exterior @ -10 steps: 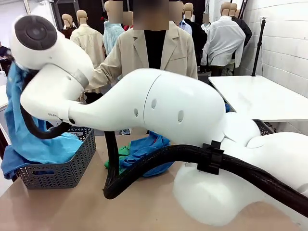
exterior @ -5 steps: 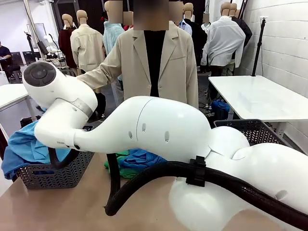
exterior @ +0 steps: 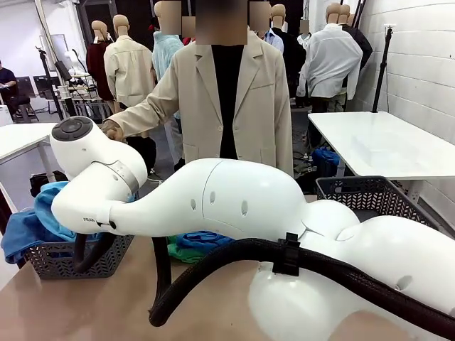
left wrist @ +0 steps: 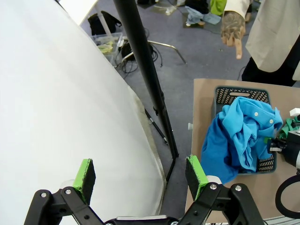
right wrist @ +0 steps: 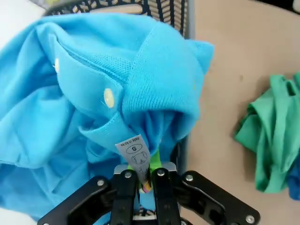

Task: Sort the tops and bottoms.
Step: Sort the clothes according to human instructions.

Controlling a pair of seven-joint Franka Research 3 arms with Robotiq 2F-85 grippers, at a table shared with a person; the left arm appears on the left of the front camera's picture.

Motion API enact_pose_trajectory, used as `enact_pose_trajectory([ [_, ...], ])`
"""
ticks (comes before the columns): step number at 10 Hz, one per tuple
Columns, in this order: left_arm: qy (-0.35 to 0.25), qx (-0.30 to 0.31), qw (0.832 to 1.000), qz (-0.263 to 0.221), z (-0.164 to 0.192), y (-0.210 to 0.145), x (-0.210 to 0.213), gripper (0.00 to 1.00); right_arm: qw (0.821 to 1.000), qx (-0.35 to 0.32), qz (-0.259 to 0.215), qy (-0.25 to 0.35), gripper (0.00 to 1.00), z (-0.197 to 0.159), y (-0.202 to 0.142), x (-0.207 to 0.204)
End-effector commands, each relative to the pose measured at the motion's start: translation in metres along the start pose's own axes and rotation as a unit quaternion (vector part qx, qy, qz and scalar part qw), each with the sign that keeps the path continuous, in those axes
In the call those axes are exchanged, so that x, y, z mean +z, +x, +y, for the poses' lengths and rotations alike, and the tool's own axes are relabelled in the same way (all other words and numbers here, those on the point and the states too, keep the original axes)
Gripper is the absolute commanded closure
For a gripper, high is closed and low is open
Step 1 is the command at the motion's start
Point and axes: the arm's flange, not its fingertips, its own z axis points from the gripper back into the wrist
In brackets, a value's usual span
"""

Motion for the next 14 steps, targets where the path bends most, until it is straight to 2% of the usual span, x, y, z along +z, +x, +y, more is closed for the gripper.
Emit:
enact_pose_trajectory([
  [1, 0.001, 0.001, 1.0, 0.0, 0.0, 0.001, 0.0, 0.0, 0.999, 0.014, 0.041, 0.003, 1.0, 0.193, 0.127, -0.071],
  [2, 0.001, 0.001, 1.0, 0.0, 0.0, 0.001, 0.0, 0.0, 0.999, 0.024, 0.041, 0.0, 0.91, 0.197, 0.132, -0.059],
  [4, 0.001, 0.001, 1.0, 0.0, 0.0, 0.001, 0.0, 0.0, 0.999, 0.042, 0.029, -0.001, 0.55, 0.203, 0.149, -0.027],
  [6, 0.001, 0.001, 1.0, 0.0, 0.0, 0.001, 0.0, 0.0, 0.998, 0.051, 0.045, 0.001, 0.18, 0.22, 0.166, 0.006],
  [7, 0.001, 0.001, 1.0, 0.0, 0.0, 0.001, 0.0, 0.0, 0.997, 0.065, 0.038, 0.009, 0.0, 0.23, 0.172, 0.025],
  [10, 0.001, 0.001, 1.0, 0.0, 0.0, 0.001, 0.0, 0.0, 0.995, 0.094, 0.015, 0.023, 0.0, 0.236, 0.189, 0.073],
  [11, 0.001, 0.001, 1.0, 0.0, 0.0, 0.001, 0.0, 0.0, 0.991, 0.135, -0.001, 0.024, 0.0, 0.221, 0.194, 0.078],
  [12, 0.001, 0.001, 1.0, 0.0, 0.0, 0.001, 0.0, 0.0, 0.986, 0.164, -0.012, -0.009, 0.0, 0.189, 0.203, 0.08],
  [13, 0.001, 0.001, 1.0, 0.0, 0.0, 0.001, 0.0, 0.0, 0.995, 0.097, -0.001, 0.034, 0.0, 0.015, 0.035, 0.114],
  [14, 0.001, 0.001, 1.0, 0.0, 0.0, 0.001, 0.0, 0.0, 0.995, 0.097, -0.001, 0.034, 0.0, 0.015, 0.035, 0.114],
])
